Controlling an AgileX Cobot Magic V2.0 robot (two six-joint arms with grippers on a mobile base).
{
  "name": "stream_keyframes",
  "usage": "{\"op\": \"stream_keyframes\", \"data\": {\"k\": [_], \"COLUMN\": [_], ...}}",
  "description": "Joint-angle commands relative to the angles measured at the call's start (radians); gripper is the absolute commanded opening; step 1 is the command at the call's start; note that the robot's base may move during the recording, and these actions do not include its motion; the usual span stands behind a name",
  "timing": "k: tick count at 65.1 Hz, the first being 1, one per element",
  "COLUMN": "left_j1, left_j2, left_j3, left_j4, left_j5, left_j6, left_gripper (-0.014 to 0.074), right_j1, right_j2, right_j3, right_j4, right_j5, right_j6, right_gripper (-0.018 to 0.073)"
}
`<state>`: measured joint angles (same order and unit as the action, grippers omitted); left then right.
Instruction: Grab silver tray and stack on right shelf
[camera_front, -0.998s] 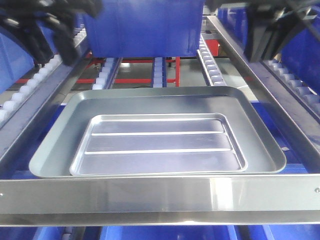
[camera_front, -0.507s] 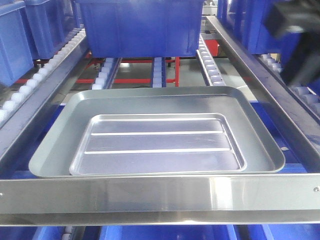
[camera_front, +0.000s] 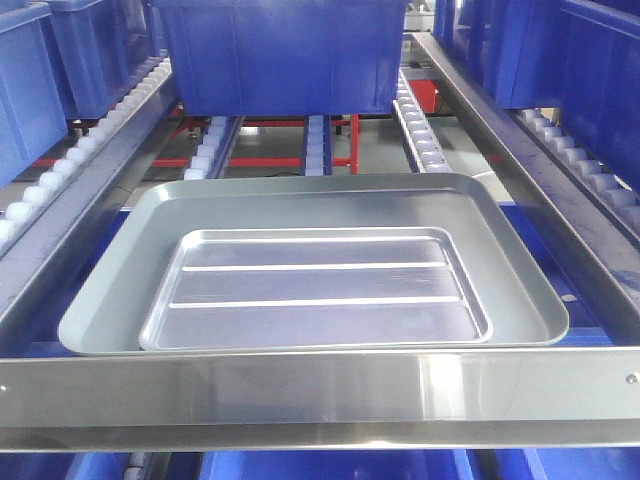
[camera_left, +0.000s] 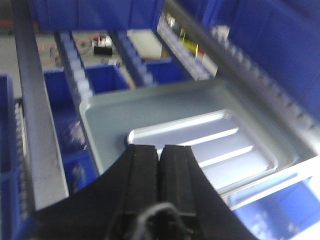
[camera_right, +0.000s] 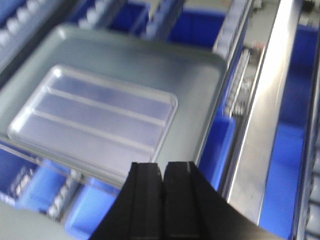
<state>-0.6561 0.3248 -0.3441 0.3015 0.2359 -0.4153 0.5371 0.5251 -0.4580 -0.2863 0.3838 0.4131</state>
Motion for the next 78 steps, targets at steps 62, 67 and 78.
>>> {"op": "stream_keyframes", "data": {"k": [62, 67, 78], "left_j1": [0.000, 0.018, 0.169], "left_j2": [-0.191, -0.191, -0.193], "left_j3": [-0.018, 0.009, 0.053], "left_j4": [-0.286, -0.359, -0.360], "left_j5": [0.000, 0.000, -0.002], "left_j6": [0.357, 0.423, 0.425], "left_gripper": [-0.0094, -0.0094, -0.0094], "right_j1": [-0.008, -0.008, -0.008], "right_j2": [-0.177, -0.176, -0.176], "right_j3": [-0.027, -0.027, -0.027], "right_j4": [-0.026, -0.026, -0.026], "right_j5": [-0.088, -0.088, -0.088], "right_j6": [-0.010, -0.010, -0.010], "right_gripper": [0.0056, 0.0056, 0.0056]}}
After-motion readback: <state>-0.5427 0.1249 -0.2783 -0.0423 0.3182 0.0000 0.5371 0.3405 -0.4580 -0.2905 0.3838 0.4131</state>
